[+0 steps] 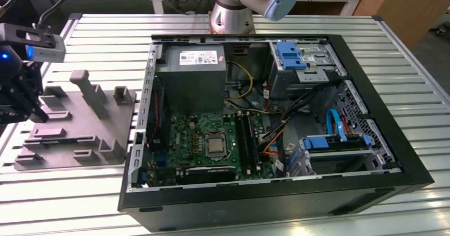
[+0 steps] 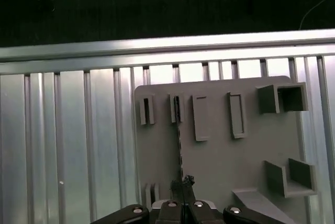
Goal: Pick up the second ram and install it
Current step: 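Pick up the second ram and move it above second insertion slot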
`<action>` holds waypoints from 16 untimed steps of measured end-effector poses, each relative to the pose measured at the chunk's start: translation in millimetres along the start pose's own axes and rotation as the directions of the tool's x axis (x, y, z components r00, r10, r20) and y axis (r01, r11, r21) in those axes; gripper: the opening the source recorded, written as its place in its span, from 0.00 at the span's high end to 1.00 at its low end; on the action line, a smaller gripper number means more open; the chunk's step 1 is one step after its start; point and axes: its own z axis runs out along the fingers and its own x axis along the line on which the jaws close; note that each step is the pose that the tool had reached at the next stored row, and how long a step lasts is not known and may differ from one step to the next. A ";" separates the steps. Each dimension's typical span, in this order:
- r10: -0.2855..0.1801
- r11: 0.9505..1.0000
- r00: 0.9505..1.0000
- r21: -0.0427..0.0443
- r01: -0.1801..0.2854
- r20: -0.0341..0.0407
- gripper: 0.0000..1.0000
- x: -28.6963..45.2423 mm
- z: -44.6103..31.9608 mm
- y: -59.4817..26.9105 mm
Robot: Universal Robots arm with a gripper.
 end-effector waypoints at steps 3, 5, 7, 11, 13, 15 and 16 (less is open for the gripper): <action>-0.038 0.999 0.999 -0.001 0.038 -0.002 0.90 0.1 5.0 -0.2; -0.057 0.998 0.998 -0.001 0.057 -0.002 0.90 0.2 8.4 -0.4; -0.070 0.998 0.998 -0.002 0.070 -0.003 0.90 0.3 11.5 -0.5; -0.083 0.997 0.997 -0.002 0.083 -0.003 0.90 0.4 18.0 -0.8; -0.087 0.996 0.996 -0.002 0.087 -0.004 0.90 0.5 20.7 -0.9; -0.089 0.996 0.996 -0.002 0.089 -0.004 0.90 0.6 24.1 -1.0; -0.089 0.996 0.996 -0.002 0.089 -0.004 0.90 0.6 25.9 -1.1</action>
